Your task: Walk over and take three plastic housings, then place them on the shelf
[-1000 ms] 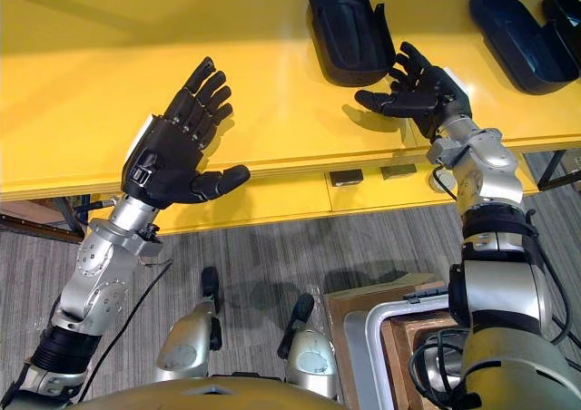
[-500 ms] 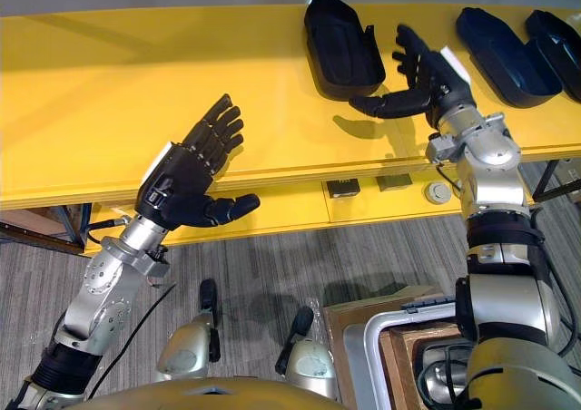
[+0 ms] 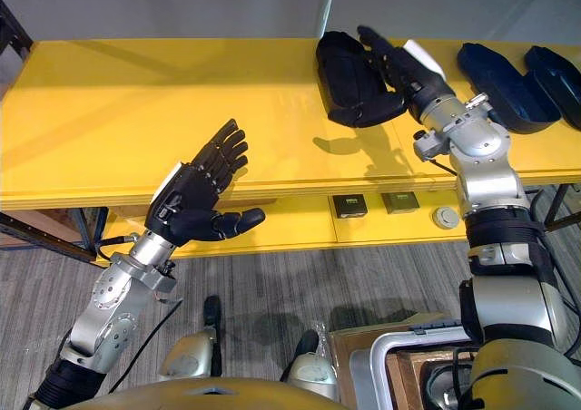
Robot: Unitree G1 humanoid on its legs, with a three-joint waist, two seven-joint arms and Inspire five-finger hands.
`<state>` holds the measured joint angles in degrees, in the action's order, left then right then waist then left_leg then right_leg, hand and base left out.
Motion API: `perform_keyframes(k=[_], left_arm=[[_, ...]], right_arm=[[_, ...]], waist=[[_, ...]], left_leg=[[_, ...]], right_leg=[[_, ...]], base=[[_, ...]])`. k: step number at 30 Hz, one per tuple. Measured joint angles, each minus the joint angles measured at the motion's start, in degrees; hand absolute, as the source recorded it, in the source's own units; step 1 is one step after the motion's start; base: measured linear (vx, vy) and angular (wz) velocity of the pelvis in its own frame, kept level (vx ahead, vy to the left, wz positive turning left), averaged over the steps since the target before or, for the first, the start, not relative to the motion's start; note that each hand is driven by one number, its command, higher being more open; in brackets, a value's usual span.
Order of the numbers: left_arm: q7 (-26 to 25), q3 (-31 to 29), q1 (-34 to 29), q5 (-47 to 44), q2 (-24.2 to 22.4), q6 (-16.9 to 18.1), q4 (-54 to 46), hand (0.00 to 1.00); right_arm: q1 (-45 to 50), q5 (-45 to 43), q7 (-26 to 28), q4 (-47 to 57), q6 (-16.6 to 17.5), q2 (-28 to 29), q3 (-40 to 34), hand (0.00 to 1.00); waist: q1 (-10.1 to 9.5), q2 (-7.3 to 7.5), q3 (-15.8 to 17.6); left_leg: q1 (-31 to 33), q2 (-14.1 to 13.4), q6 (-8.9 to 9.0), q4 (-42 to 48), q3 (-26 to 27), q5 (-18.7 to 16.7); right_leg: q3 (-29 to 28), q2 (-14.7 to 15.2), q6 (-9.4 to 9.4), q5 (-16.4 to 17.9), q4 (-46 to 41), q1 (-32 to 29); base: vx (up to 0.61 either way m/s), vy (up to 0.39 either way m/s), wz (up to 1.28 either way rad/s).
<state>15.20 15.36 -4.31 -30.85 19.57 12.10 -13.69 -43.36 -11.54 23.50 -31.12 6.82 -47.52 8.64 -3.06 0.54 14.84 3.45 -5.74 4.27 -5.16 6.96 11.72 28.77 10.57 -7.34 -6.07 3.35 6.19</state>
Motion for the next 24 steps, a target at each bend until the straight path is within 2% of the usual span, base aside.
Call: perform_keyframes(k=[6,9,14,24], left_arm=[[1.0,-0.08,-1.47,-1.04,1.37,0.74,-0.46,1.0],[1.88,-0.81,-2.45,-2.91,1.67,2.12,-2.32,1.0],[2.73,-2.07,-2.96,-5.46,1.75,4.25,-2.8,1.0],[3.99,-2.73,-2.96,-5.51,2.25,4.27,-4.02,1.0]], right_arm=[[-0.5,0.06,-0.16,-4.04,-1.66,-0.27,3.76,1.0],[-1.46,0.06,-0.13,-5.29,-2.88,-2.89,5.56,1.0],[-5.4,0.06,0.22,-7.08,-3.12,-4.07,6.51,1.0],[-7.59,0.06,4.54,-9.24,-4.1,-4.61,9.15,1.0]], waist=[[-0.88,0.23,-0.3],[-1.68,0.42,-0.3],[-1.76,0.67,-0.2],[-1.87,2.26,0.53]], left_leg=[[1.08,0.17,-0.22,0.0,-0.82,0.3],[2.0,0.24,-0.33,0.01,-1.18,0.42],[2.16,0.14,-0.66,0.02,-1.17,0.65],[2.16,-0.75,-0.34,0.01,-1.13,0.46]], right_leg=[[0.82,0.17,-0.38,-0.29,0.95,-0.11],[1.15,0.1,-0.55,-0.76,1.06,-0.74],[1.13,-0.06,-0.36,-0.75,1.06,-0.9],[1.04,-0.93,0.27,-0.27,1.0,-1.0]], base=[[-0.02,-0.015,0.08],[0.01,-0.01,0.05],[0.01,-0.006,0.01],[0.0,-0.011,0.0]])
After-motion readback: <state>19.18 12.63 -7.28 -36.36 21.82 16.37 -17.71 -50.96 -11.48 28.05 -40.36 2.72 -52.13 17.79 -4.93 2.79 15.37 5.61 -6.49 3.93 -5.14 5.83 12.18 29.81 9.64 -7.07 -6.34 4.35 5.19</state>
